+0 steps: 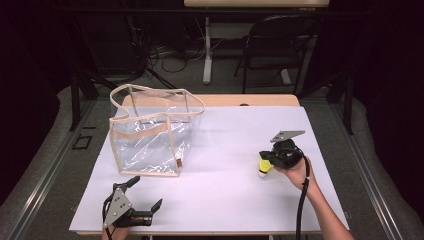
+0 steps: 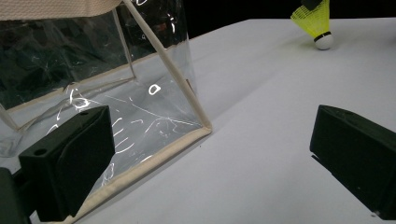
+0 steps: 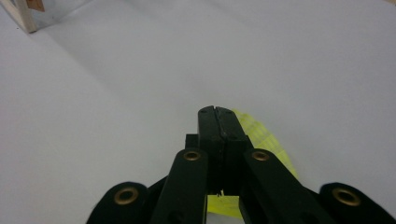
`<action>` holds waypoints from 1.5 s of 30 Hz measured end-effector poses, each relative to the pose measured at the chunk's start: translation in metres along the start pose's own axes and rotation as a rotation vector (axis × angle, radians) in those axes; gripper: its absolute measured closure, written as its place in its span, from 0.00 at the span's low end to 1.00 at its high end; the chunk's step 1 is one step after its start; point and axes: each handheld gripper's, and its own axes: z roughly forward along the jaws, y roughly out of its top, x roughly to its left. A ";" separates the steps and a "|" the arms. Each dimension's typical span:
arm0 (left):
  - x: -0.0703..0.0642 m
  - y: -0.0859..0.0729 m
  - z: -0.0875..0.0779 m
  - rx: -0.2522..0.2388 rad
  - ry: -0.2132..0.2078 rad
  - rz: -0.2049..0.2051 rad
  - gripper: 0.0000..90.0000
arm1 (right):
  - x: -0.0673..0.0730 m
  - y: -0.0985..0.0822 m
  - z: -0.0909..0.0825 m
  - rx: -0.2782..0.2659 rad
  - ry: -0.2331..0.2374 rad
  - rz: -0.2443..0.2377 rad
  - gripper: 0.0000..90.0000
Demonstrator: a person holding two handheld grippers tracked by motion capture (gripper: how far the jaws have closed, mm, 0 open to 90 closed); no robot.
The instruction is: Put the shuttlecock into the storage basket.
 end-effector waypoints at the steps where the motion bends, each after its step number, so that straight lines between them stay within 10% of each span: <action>1: 0.000 0.000 0.000 0.000 0.000 0.000 0.00 | 0.001 0.001 -0.001 -0.002 -0.005 -0.007 1.00; 45: 0.000 0.000 0.000 0.000 -0.001 0.000 0.00 | 0.012 0.023 -0.022 -0.065 -0.064 -0.071 1.00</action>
